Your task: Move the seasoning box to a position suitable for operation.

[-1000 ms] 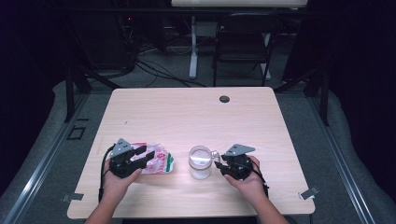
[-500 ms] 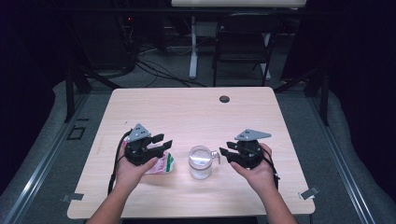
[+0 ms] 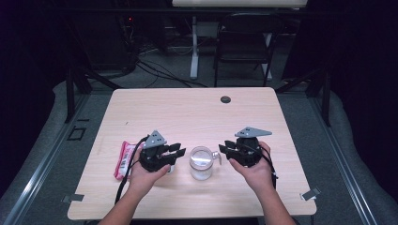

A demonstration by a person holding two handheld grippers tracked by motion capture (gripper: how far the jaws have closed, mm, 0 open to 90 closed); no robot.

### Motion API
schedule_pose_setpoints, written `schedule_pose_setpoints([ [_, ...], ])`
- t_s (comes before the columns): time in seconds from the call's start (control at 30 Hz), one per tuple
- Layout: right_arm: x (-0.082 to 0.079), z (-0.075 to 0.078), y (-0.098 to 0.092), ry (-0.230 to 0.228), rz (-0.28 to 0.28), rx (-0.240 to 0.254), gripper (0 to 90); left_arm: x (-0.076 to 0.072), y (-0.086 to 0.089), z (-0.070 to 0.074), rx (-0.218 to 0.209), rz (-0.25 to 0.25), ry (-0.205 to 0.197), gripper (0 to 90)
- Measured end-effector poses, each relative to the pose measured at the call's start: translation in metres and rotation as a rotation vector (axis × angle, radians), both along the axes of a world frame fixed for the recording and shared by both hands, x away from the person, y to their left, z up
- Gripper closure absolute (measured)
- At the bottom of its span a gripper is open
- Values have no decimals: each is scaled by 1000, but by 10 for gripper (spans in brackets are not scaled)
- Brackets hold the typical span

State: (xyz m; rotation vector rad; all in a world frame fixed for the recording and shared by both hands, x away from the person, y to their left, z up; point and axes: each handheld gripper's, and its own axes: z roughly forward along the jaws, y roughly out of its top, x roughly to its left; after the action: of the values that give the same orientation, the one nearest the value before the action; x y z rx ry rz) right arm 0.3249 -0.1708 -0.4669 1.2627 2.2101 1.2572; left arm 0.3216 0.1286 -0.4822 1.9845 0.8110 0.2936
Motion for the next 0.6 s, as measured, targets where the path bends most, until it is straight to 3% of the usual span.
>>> schedule_pose_setpoints([
  [0.13, -2, -6, -1, 3, -13, 25, 716, -4, -1, -7, 29, -23, 12, 747],
  [0.23, -2, -9, 0, -8, -10, 70, 746, -4, -4, -12, 43, -23, 24, 805],
  [0.4, 1, -18, 5, 12, -15, 49, 778, -1, -9, -25, 29, -45, 84, 856],
  [0.6, 4, -24, 9, 20, -14, 42, 781, -1, -13, -30, 57, -53, 95, 894],
])
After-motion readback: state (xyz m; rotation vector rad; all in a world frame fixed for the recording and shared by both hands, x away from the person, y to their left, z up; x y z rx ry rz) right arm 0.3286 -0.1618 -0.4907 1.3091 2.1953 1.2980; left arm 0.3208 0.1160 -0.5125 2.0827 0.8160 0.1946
